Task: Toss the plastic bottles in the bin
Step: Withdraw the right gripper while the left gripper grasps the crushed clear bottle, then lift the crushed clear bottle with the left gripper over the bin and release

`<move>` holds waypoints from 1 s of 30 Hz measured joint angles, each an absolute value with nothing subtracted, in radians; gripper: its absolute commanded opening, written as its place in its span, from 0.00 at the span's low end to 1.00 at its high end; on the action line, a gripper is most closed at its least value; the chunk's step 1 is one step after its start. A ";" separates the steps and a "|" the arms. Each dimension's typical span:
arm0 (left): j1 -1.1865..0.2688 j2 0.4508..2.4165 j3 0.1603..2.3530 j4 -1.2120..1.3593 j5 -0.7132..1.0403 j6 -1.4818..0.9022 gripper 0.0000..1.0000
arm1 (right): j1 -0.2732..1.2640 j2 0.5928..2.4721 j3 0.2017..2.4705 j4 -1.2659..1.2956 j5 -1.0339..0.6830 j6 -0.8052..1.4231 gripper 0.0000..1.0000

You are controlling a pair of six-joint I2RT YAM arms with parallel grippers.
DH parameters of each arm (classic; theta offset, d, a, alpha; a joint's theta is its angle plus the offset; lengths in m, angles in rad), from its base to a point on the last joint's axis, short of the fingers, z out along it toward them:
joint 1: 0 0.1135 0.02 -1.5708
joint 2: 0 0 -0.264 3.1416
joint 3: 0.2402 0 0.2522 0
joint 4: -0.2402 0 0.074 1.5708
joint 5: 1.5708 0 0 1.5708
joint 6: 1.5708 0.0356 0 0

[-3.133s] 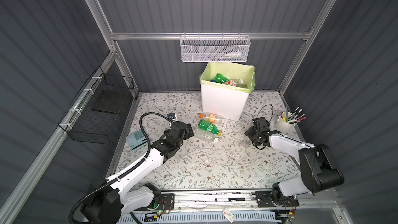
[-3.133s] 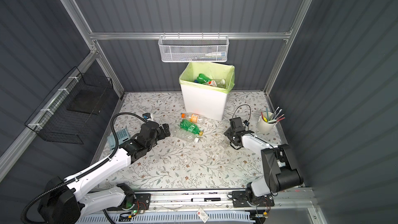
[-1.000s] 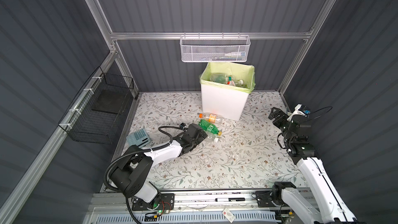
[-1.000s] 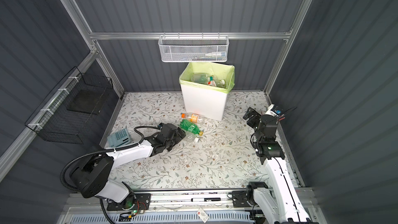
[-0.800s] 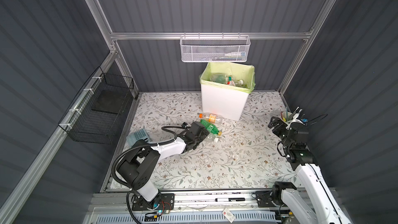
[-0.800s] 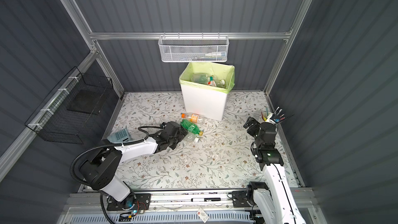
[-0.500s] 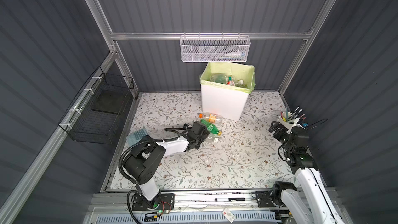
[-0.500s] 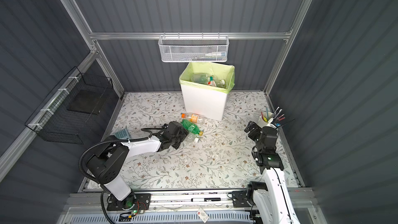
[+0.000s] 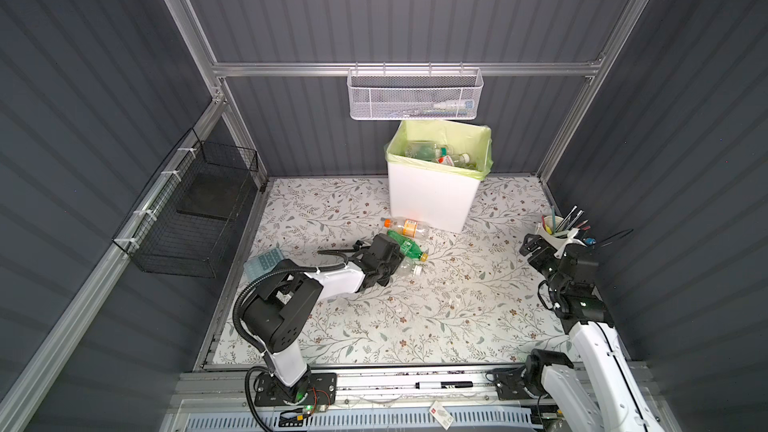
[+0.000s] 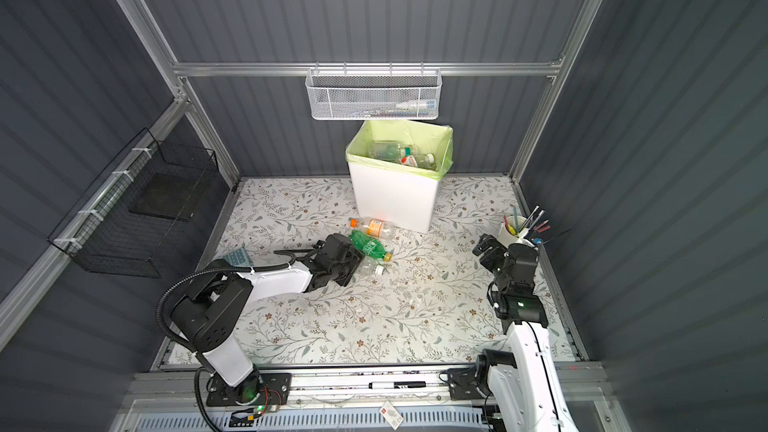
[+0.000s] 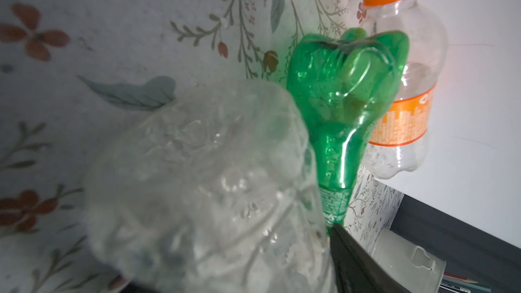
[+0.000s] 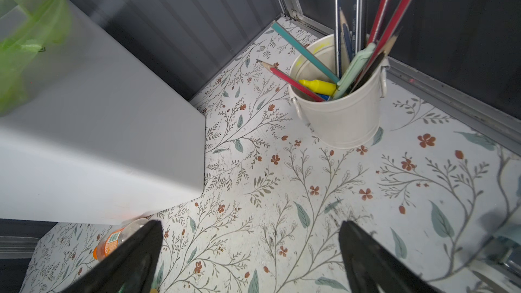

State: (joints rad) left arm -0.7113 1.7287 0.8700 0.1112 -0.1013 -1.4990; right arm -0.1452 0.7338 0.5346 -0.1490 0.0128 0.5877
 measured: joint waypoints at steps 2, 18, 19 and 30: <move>-0.704 1.731 0.865 0.124 -0.096 -1.505 0.75 | -0.148 0.734 0.535 -0.149 0.010 0.590 0.99; -0.683 1.752 0.822 0.270 -0.055 -1.550 0.59 | -0.155 0.726 0.529 -0.165 0.000 0.599 0.99; -0.683 1.749 0.818 0.270 -0.055 -1.549 0.59 | -0.155 0.726 0.529 -0.167 -0.001 0.599 0.99; -0.683 1.585 0.790 0.149 -0.098 -1.464 0.59 | -0.157 0.726 0.529 -0.167 -0.013 0.625 0.99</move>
State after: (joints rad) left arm -0.6834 1.5852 0.7898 0.1493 -0.0982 -1.4635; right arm -0.1566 0.7261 0.5289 -0.1665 -0.0132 0.6250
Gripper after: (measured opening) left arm 0.596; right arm 0.992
